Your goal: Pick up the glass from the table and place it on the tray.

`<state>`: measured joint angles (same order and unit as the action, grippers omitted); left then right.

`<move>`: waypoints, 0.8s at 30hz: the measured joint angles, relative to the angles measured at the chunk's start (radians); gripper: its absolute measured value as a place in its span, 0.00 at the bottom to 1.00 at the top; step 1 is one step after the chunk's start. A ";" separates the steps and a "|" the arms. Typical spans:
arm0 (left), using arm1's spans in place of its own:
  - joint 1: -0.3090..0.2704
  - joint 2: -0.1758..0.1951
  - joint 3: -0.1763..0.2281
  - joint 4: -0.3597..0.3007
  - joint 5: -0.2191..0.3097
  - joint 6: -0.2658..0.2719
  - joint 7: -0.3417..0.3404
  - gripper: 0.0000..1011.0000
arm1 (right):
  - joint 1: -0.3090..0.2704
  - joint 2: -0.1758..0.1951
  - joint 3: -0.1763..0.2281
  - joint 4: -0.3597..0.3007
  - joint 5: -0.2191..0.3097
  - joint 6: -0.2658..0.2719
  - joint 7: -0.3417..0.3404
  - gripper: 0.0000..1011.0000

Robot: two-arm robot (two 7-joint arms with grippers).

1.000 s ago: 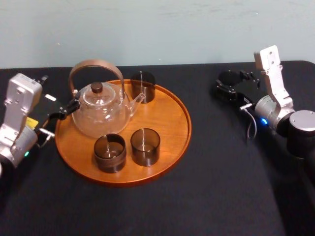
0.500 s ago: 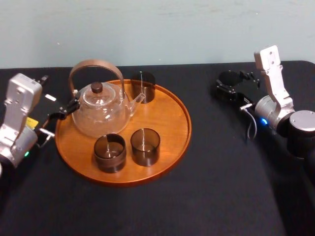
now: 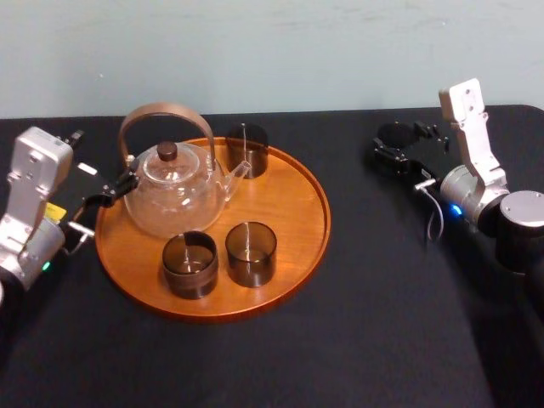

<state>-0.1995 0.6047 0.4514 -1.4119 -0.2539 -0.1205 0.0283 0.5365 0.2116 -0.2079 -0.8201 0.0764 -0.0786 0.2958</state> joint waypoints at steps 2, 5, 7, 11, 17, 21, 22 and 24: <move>0.000 0.000 0.000 0.000 0.000 0.000 0.000 1.00 | 0.000 0.000 0.000 0.000 0.000 0.000 0.000 0.89; 0.000 0.000 0.000 0.000 0.000 0.000 0.000 1.00 | -0.001 0.000 0.000 0.001 0.001 -0.003 0.005 0.89; 0.000 0.000 0.000 0.000 0.000 0.000 0.000 1.00 | -0.003 0.000 0.001 0.001 0.003 -0.006 0.008 0.89; 0.000 0.000 0.000 0.000 0.000 0.000 0.000 1.00 | -0.014 0.002 0.000 -0.014 0.005 -0.006 0.018 0.89; 0.000 0.000 0.000 0.000 0.000 0.000 0.000 1.00 | -0.032 0.006 -0.004 -0.046 0.006 0.006 0.023 0.89; 0.000 0.000 0.000 0.000 0.000 0.000 0.000 1.00 | -0.056 0.013 -0.005 -0.096 0.009 0.020 0.026 0.89; 0.000 0.000 0.000 0.000 0.000 0.000 0.000 1.00 | -0.061 0.015 -0.005 -0.105 0.009 0.023 0.026 0.89; 0.000 0.000 0.000 0.000 0.000 0.000 0.000 1.00 | -0.074 0.019 -0.005 -0.136 0.011 0.033 0.026 0.89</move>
<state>-0.1996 0.6047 0.4514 -1.4120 -0.2539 -0.1205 0.0282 0.4628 0.2307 -0.2134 -0.9562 0.0876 -0.0460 0.3213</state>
